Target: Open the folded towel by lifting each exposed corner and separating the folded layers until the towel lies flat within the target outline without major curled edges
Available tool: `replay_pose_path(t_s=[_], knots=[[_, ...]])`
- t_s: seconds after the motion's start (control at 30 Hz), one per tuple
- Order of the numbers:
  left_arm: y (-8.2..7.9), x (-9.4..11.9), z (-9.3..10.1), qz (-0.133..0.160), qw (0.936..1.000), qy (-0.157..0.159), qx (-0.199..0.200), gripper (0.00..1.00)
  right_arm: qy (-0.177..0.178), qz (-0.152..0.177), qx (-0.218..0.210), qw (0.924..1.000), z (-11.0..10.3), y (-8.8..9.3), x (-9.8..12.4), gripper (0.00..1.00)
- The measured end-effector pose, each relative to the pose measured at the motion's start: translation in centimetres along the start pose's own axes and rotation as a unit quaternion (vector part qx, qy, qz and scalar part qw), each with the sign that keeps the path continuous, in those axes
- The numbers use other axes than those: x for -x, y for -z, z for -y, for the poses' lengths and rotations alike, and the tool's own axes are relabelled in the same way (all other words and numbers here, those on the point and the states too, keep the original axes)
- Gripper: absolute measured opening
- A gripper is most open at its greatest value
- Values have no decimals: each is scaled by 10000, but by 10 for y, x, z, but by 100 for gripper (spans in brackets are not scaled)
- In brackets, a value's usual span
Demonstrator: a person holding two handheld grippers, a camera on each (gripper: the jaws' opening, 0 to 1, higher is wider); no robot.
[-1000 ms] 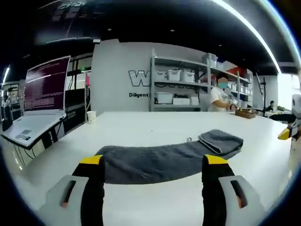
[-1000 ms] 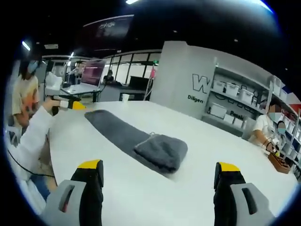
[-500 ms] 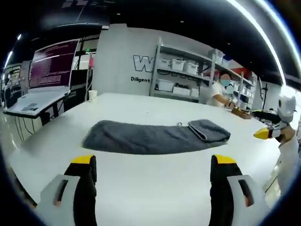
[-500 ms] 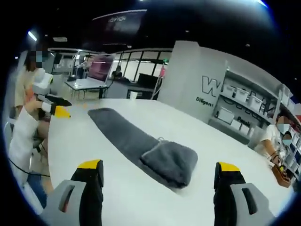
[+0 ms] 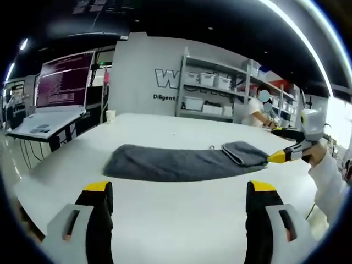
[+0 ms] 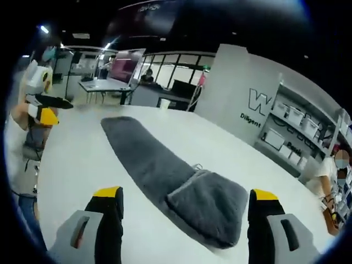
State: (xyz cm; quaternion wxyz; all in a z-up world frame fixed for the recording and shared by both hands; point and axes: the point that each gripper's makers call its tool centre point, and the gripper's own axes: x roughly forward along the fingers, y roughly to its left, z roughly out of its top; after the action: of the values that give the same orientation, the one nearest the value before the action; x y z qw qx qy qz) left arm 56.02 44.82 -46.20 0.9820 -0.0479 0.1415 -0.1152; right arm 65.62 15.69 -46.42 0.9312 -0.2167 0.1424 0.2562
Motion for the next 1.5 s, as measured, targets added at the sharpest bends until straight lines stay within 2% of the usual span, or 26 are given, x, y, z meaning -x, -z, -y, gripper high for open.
replay_pose_path(t_s=[0.17, 0.37, 0.47, 0.57, 0.67, 0.83, 0.9, 0.93, 1.03, 1.13, 1.23, 1.27, 1.4, 1.5], knots=[[1, 1, -6, -2, 10000, -83, 6, 99, -56, 63, 86, 9999, -7, 5, -30, 82], [1, -1, -4, 22, 10000, -39, 18, 99, 64, -164, 318, 9993, -7, 24, -50, 73], [1, -3, -5, 19, 10000, -64, -6, 99, 134, -315, 625, 9975, -10, 38, -56, 68], [3, -7, -5, -21, 10000, -79, -10, 99, 69, -338, 872, 9956, -15, 46, -62, 59], [4, -10, -3, -62, 10000, -60, -24, 99, 50, -282, 937, 9952, -14, 51, -67, 46], [4, -15, 2, -62, 10000, -1, -36, 99, -71, -153, 810, 9966, -14, 56, -71, 24], [5, -18, 5, -82, 9999, 40, -54, 99, -376, 58, 818, 9959, -22, 54, -73, 9], [5, -19, 7, -95, 9999, 63, -63, 99, -422, 116, 801, 9958, -23, 53, -72, 6], [6, -22, 13, -118, 9998, 112, -102, 99, -411, 189, 635, 9970, -18, 53, -69, 4], [7, -26, 18, -163, 9996, 164, -153, 99, -549, 438, 181, 9974, -16, 50, -64, 1], [8, -29, 23, -186, 9994, 219, -177, 99, -745, 561, -454, 9946, -10, 53, -57, 1], [8, -29, 24, -193, 9994, 226, -185, 99, -686, 704, -596, 9934, -3, 50, -54, 0], [8, -32, 30, -197, 9992, 262, -208, 99, -347, 899, -716, 9928, 23, 48, -44, 0], [9, -35, 36, -214, 9989, 357, -237, 99, -229, 1026, -754, 9916, 36, 46, -40, 0]])
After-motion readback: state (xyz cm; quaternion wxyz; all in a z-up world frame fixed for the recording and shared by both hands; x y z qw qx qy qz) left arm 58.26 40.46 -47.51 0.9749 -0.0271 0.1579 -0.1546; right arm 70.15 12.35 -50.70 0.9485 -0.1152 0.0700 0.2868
